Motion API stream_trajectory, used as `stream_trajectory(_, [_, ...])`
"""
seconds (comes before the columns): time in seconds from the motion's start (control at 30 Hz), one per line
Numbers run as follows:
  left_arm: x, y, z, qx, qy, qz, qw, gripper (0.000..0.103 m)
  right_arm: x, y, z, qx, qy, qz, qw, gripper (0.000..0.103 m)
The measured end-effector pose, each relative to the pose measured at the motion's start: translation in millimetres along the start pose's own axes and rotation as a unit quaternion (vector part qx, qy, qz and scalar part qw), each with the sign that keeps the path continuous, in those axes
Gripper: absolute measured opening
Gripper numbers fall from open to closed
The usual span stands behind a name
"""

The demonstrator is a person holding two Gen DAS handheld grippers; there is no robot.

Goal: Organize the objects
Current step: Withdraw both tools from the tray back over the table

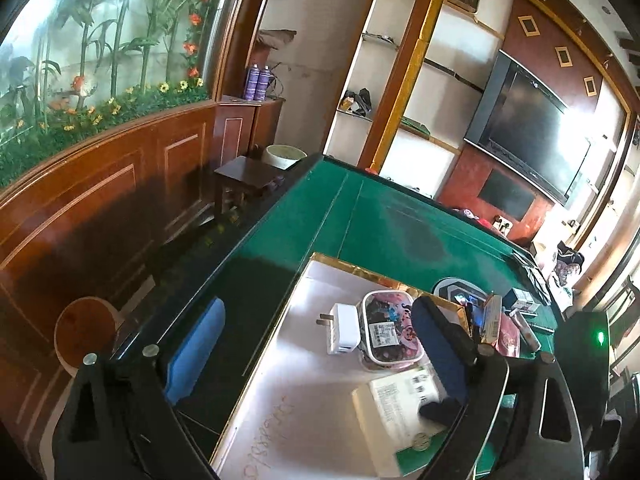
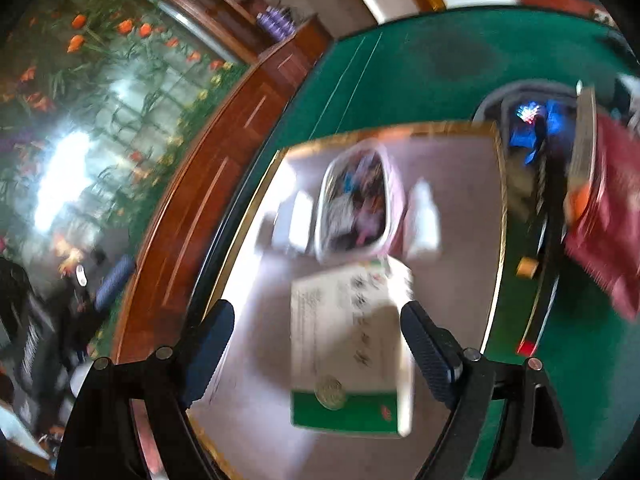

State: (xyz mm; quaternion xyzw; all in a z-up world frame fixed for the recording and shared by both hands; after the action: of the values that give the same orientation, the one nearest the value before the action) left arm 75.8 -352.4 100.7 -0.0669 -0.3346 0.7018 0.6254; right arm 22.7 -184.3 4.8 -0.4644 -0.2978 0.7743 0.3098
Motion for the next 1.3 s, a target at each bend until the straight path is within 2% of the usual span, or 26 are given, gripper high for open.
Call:
stream_trajectory(0.03, [2.6, 0.8, -1.2, -0.004, 0.000, -0.003, 1.0000, 0.094, 2.4, -6.6, -6.7, 0.000, 0.001, 0.010, 1.000, 0.090])
stream_trajectory(0.1, [12.1, 3.3, -6.7, -0.016, 0.002, -0.017, 0.9997, 0.094, 14.0, -28.0, -15.1, 0.026, 0.000, 0.004, 1.000, 0.090])
stream_trajectory(0.2, [43.5, 13.3, -22.6, -0.045, 0.028, -0.042, 0.9977, 0.094, 58.0, -74.5, -17.6, 0.103, 0.021, -0.059, 0.993, 0.090])
stream_trajectory(0.27, [69.0, 21.2, -33.9, -0.061, 0.050, -0.055, 0.9953, 0.094, 98.9, -109.3, -15.4, 0.154, 0.055, -0.114, 0.980, 0.089])
stream_trajectory(0.33, [99.2, 30.0, -46.1, -0.079, 0.071, -0.067, 0.9921, 0.094, 143.8, -141.5, -16.9, 0.197, 0.093, -0.172, 0.961, 0.089])
stream_trajectory(0.43, [150.4, 42.6, -66.1, -0.103, 0.104, -0.092, 0.9849, 0.094, 198.0, -173.7, -23.6, 0.236, 0.134, -0.221, 0.937, 0.089])
stream_trajectory(0.53, [199.9, 61.0, -87.5, -0.135, 0.140, -0.112, 0.9744, 0.094, 241.0, -191.0, -27.1, 0.254, 0.163, -0.238, 0.923, 0.089])
stream_trajectory(0.57, [217.9, 71.8, -97.6, -0.154, 0.156, -0.111, 0.9694, 0.094, 251.7, -195.0, -26.6, 0.257, 0.168, -0.241, 0.920, 0.089])
stream_trajectory(0.7, [257.1, 100.6, -120.9, -0.190, 0.173, -0.107, 0.9605, 0.094, 285.3, -214.3, -17.3, 0.266, 0.190, -0.239, 0.914, 0.089])
stream_trajectory(0.83, [282.7, 131.4, -134.5, -0.204, 0.194, -0.086, 0.9556, 0.094, 305.4, -223.3, -20.6, 0.261, 0.228, -0.221, 0.912, 0.089])
stream_trajectory(1.0, [297.1, 164.8, -134.2, -0.162, 0.265, 0.009, 0.9506, 0.094, 298.5, -223.4, -20.4, 0.258, 0.226, -0.184, 0.921, 0.089])
stream_trajectory(1.1, [299.8, 177.8, -128.5, -0.115, 0.311, 0.073, 0.9404, 0.094, 294.8, -226.3, -20.6, 0.263, 0.225, -0.171, 0.923, 0.089])
stream_trajectory(1.17, [294.2, 191.6, -128.0, -0.120, 0.324, 0.103, 0.9329, 0.094, 294.8, -224.0, -20.8, 0.261, 0.225, -0.167, 0.924, 0.089])
stream_trajectory(1.2, [291.1, 197.7, -129.7, -0.131, 0.318, 0.102, 0.9335, 0.095, 294.5, -223.9, -21.1, 0.261, 0.226, -0.163, 0.924, 0.089])
stream_trajectory(1.3, [283.3, 201.9, -126.1, -0.145, 0.276, 0.081, 0.9468, 0.097, 293.8, -225.6, -21.6, 0.265, 0.228, -0.159, 0.924, 0.089])
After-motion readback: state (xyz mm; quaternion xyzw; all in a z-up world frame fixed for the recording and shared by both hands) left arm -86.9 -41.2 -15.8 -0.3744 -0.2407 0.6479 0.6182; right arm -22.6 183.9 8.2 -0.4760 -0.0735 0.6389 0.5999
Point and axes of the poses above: each gripper's, at about its wrist camera, not at the fingertips, and y roughly the way its jaws point, x to its right, z to its top, the point moved 6 cm from there along y, roughly the way its jaws point, and after that the axes turned 6 degrees about -z, right-handed, at the moved point
